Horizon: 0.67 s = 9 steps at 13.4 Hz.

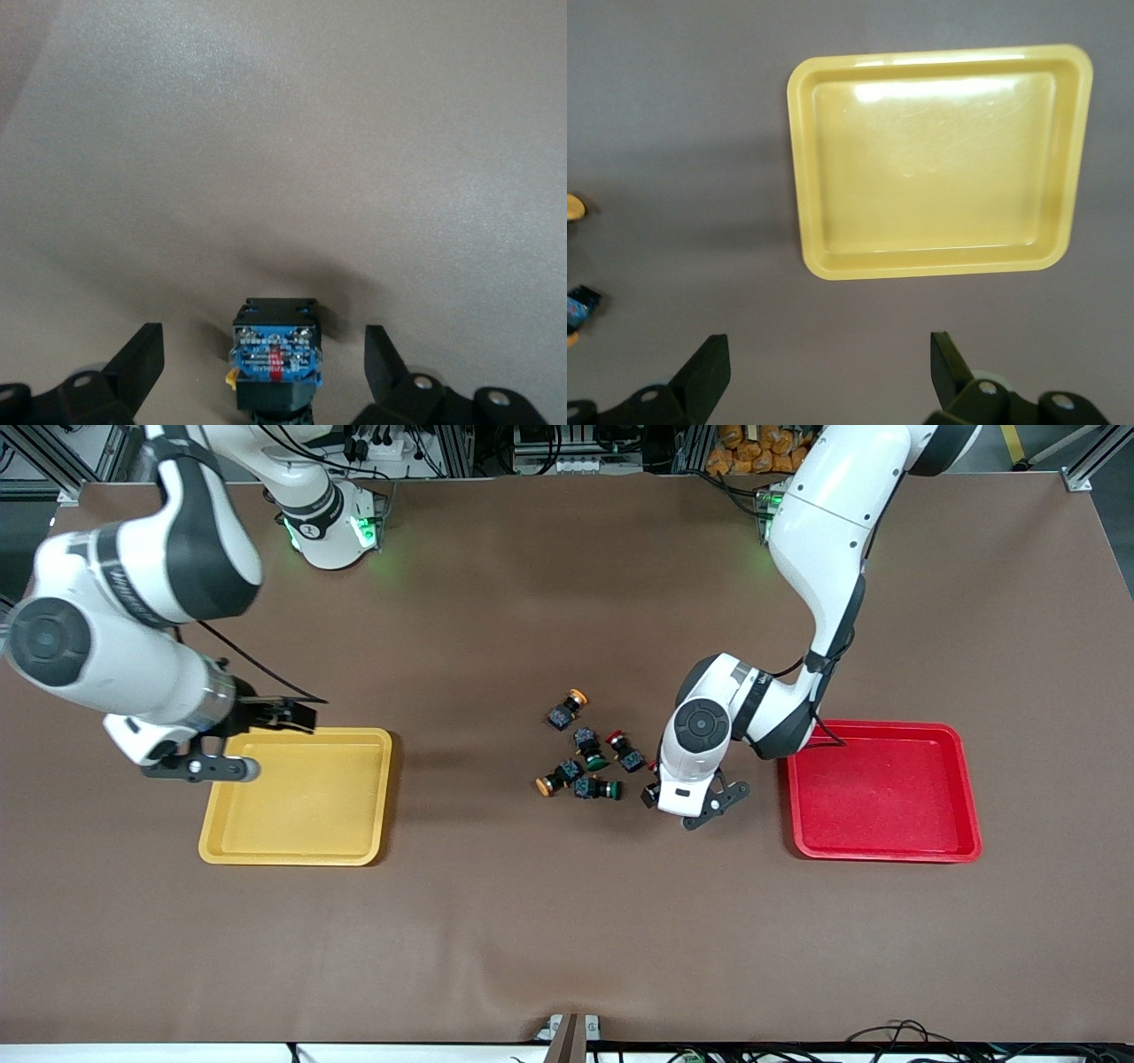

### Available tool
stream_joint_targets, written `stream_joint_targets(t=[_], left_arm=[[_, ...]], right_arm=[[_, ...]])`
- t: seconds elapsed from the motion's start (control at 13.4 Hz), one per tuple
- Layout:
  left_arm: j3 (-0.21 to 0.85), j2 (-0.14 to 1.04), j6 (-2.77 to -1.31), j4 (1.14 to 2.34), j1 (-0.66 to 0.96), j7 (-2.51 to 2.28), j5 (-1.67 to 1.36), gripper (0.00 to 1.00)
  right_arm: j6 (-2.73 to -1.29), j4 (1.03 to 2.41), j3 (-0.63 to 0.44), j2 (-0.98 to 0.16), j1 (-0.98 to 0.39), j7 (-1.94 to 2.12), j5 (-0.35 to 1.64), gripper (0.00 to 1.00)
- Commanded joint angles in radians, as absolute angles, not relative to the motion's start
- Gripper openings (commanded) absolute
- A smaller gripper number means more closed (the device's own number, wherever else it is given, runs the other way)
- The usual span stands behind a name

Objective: Place red and yellow buttons in trays
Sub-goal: 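Grasp the red button with the left gripper while the right gripper reaches the pile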

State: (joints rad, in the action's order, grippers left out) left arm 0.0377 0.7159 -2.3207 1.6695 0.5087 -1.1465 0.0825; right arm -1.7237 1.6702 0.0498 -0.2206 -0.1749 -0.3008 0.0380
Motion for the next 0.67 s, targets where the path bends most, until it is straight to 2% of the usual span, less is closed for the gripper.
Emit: stream_joint_targets(t=[0.0, 0.22, 0.6], left_arm=[[0.035, 0.727, -2.326, 1.647, 0.514, -1.177, 0.1, 0.94], [0.034, 0.727, -2.326, 1.647, 0.514, -1.181, 0.097, 0.5], [0.034, 0.726, -2.324, 1.647, 0.508, -1.18, 0.097, 0.11]], right_arm=[[-1.739, 1.649, 0.037, -0.256, -0.228, -0.434, 0.073, 1.0], [-1.79, 1.649, 0.038, -0.29, -0.303, -0.654, 0.089, 1.0], [-2.006, 1.647, 0.071, -0.405, -0.437, -1.045, 0.094, 1.0]])
